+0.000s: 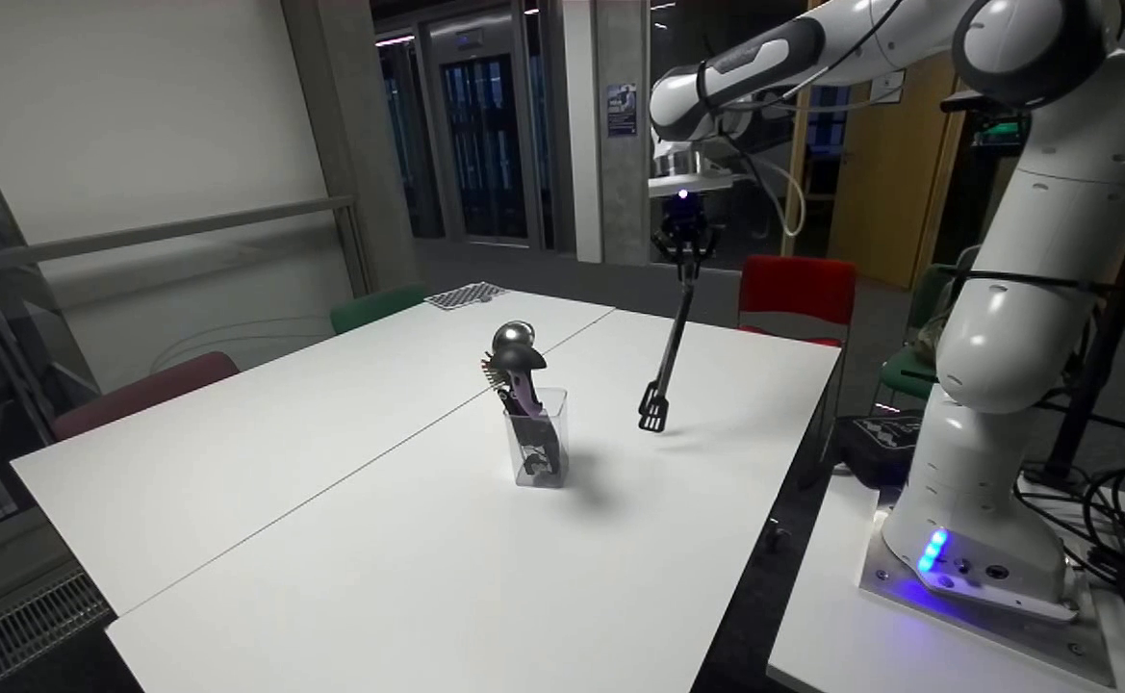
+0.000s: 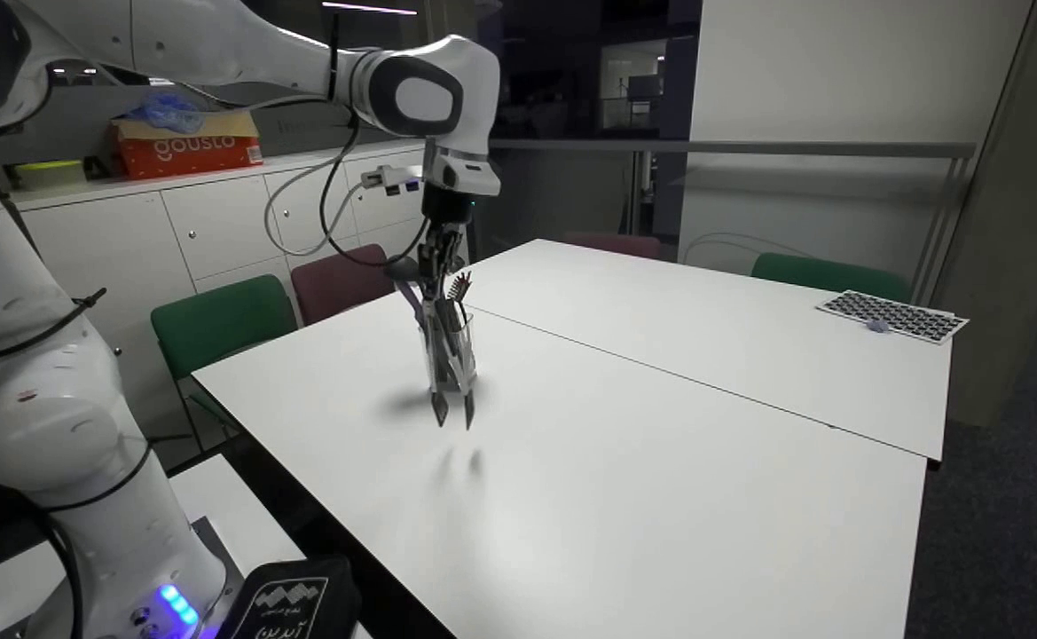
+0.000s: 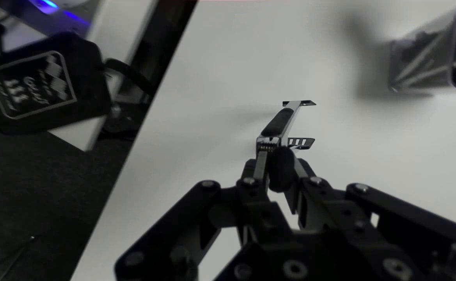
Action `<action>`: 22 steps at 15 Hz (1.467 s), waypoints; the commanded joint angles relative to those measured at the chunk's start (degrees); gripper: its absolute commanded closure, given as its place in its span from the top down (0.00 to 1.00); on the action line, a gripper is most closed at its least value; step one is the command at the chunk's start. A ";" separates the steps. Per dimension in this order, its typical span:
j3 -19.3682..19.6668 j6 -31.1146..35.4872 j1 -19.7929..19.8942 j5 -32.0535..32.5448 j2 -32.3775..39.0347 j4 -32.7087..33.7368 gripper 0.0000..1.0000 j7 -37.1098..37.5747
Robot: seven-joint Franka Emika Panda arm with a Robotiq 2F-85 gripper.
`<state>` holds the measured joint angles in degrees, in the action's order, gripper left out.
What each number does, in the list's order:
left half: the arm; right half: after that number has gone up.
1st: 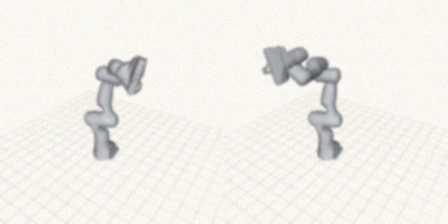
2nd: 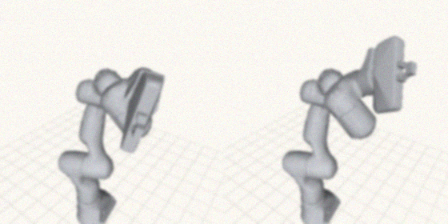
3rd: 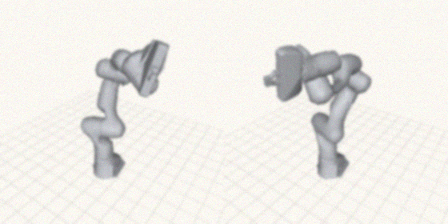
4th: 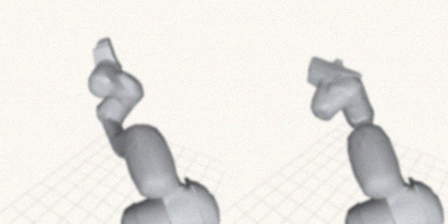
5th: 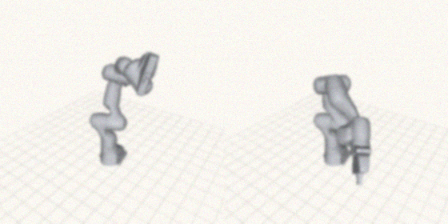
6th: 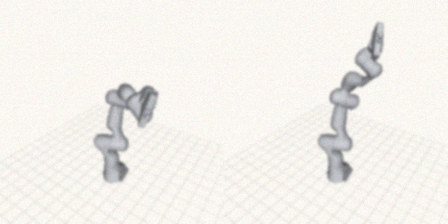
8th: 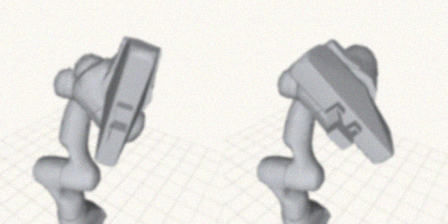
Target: Remove two utensils from the utensil holder
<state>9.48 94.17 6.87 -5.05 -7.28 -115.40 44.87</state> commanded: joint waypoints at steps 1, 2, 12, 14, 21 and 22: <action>-1.21 -16.02 0.59 1.41 0.13 5.38 0.03 -3.52; -1.50 -20.61 0.60 2.30 1.09 7.34 0.03 -3.20; -3.67 -10.09 -0.52 10.89 6.31 18.25 0.03 -5.53; -3.81 -1.63 -0.56 10.89 6.37 17.00 0.03 -5.36; -3.51 10.76 -1.02 9.47 10.81 16.12 0.03 -4.36; -3.48 11.64 -1.10 8.94 11.70 16.02 0.03 -3.88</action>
<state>5.78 102.89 5.99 4.62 3.03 -99.20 40.63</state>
